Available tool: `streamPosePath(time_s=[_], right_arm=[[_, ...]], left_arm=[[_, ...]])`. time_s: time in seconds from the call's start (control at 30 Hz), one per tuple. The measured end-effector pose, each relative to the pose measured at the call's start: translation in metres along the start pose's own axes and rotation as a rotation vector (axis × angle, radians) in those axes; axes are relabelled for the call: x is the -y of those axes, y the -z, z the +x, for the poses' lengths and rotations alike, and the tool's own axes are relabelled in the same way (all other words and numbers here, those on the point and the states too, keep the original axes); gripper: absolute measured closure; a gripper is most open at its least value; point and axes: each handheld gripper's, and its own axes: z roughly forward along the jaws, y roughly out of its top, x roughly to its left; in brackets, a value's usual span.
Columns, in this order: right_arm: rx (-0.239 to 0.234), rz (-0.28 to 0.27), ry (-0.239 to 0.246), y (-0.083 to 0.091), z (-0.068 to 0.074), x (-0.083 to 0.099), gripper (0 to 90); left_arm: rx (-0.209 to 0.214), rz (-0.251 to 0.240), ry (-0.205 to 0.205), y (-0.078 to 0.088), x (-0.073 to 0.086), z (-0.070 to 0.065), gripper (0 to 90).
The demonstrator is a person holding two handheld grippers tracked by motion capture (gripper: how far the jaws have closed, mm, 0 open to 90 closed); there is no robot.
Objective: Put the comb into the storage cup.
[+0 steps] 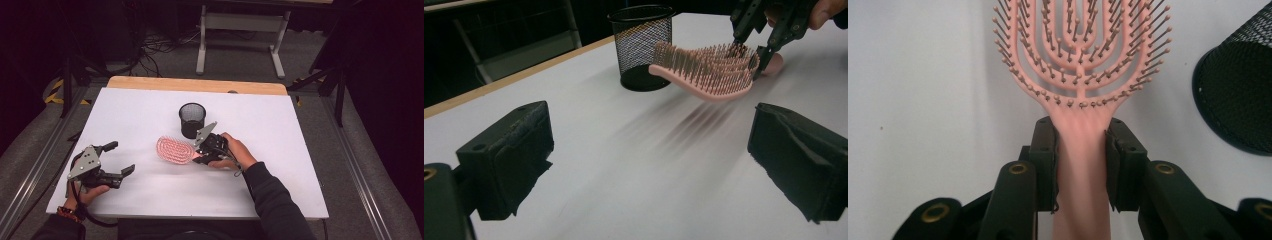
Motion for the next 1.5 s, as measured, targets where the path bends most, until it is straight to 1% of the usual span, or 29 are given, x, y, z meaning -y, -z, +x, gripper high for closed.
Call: streamPosePath(time_s=[0.07,0.1,0.13,0.17,0.2,0.27,0.3,0.4,0.43,0.47,0.53,0.57,0.6,0.63,0.67,0.73,0.8,0.9,0.97,1.07,1.1,1.17,1.2,1.27,1.33,1.37,1.4,1.43,1.5], right_arm=[[0.014,-0.029,-0.006,0.003,0.001,0.002,69.9],[0.023,-0.056,-0.016,0.005,0.002,0.003,69.9],[0.026,-0.097,-0.029,0.008,0.002,0.004,69.9],[0.026,-0.097,-0.029,0.008,0.002,0.004,69.9],[0.031,-0.127,-0.032,0.011,0.002,0.004,69.9],[0.037,-0.138,-0.039,0.012,0.003,0.004,69.9],[0.046,-0.172,-0.041,0.014,0.004,0.005,69.9],[0.052,-0.222,-0.048,0.016,0.006,0.005,69.9],[0.052,-0.222,-0.048,0.016,0.006,0.005,69.9],[0.059,-0.248,-0.047,0.018,0.006,0.005,69.9],[0.064,-0.260,-0.051,0.019,0.007,0.005,69.9],[0.075,-0.294,-0.059,0.021,0.007,0.006,69.9],[0.075,-0.294,-0.059,0.021,0.007,0.006,69.9],[0.079,-0.315,-0.065,0.022,0.006,0.007,69.9],[0.088,-0.347,-0.075,0.024,0.006,0.008,69.9],[0.072,-0.384,-0.092,0.026,0.006,0.008,69.9],[0.074,-0.403,-0.094,0.027,0.007,0.007,69.9],[0.104,-0.414,-0.092,0.028,0.008,0.007,69.9],[0.105,-0.431,-0.098,0.029,0.009,0.007,69.9],[0.116,-0.447,-0.098,0.029,0.009,0.007,69.8],[0.128,-0.463,-0.102,0.030,0.010,0.007,69.9],[0.137,-0.479,-0.107,0.031,0.010,0.007,69.9],[0.137,-0.479,-0.107,0.031,0.010,0.007,69.9],[0.153,-0.507,-0.108,0.034,0.010,0.008,69.9],[0.156,-0.530,-0.114,0.036,0.010,0.009,69.9],[0.156,-0.530,-0.114,0.036,0.010,0.009,69.9],[0.174,-0.547,-0.114,0.039,0.010,0.009,69.9],[0.174,-0.547,-0.114,0.039,0.010,0.009,69.9],[0.190,-0.587,-0.118,0.044,0.009,0.011,69.9]], left_arm=[[-0.001,0.008,-0.005,-0.001,0.000,0.000,5.4],[-0.002,0.009,-0.005,-0.001,0.000,0.000,5.4],[-0.001,0.009,-0.002,-0.001,0.000,-0.001,5.5],[0.001,0.008,0.000,-0.002,0.000,-0.001,5.5],[0.002,0.011,0.000,-0.002,0.000,-0.001,5.5],[0.002,0.011,0.001,-0.002,0.001,-0.001,5.4],[0.001,0.013,-0.002,-0.003,0.001,0.000,5.5],[0.002,0.012,-0.002,-0.002,0.001,0.000,5.5],[0.002,0.012,-0.002,-0.002,0.001,0.000,5.5],[0.001,0.013,-0.003,-0.002,0.001,0.000,5.5],[0.002,0.013,-0.001,-0.002,0.001,0.000,5.5],[0.002,0.013,-0.004,-0.002,0.001,0.000,5.5],[0.002,0.013,-0.004,-0.002,0.001,0.000,5.5],[0.003,0.013,-0.003,-0.002,0.001,0.000,5.5],[0.001,0.017,-0.006,-0.003,0.001,0.000,5.6],[0.001,0.016,0.000,-0.003,0.001,-0.001,5.6],[0.003,0.016,0.000,-0.003,0.001,-0.001,5.7],[0.001,0.017,-0.002,-0.003,0.001,-0.001,5.7],[-0.002,0.018,-0.008,-0.003,0.001,0.000,5.7],[-0.005,0.021,-0.003,-0.003,0.001,0.000,5.7],[-0.008,0.024,-0.009,-0.003,0.001,0.000,5.7],[-0.007,0.021,-0.004,-0.003,0.001,0.000,5.8],[-0.008,0.018,-0.006,-0.003,0.001,0.000,5.8],[-0.009,0.020,-0.011,-0.003,0.001,0.000,5.8],[-0.007,0.017,-0.009,-0.003,0.001,0.000,5.8],[-0.007,0.017,-0.009,-0.003,0.001,0.000,5.8],[-0.006,0.018,-0.005,-0.003,0.001,-0.001,5.8],[-0.006,0.018,-0.005,-0.003,0.001,-0.001,5.8],[-0.004,0.019,-0.003,-0.003,0.001,0.000,5.8]])
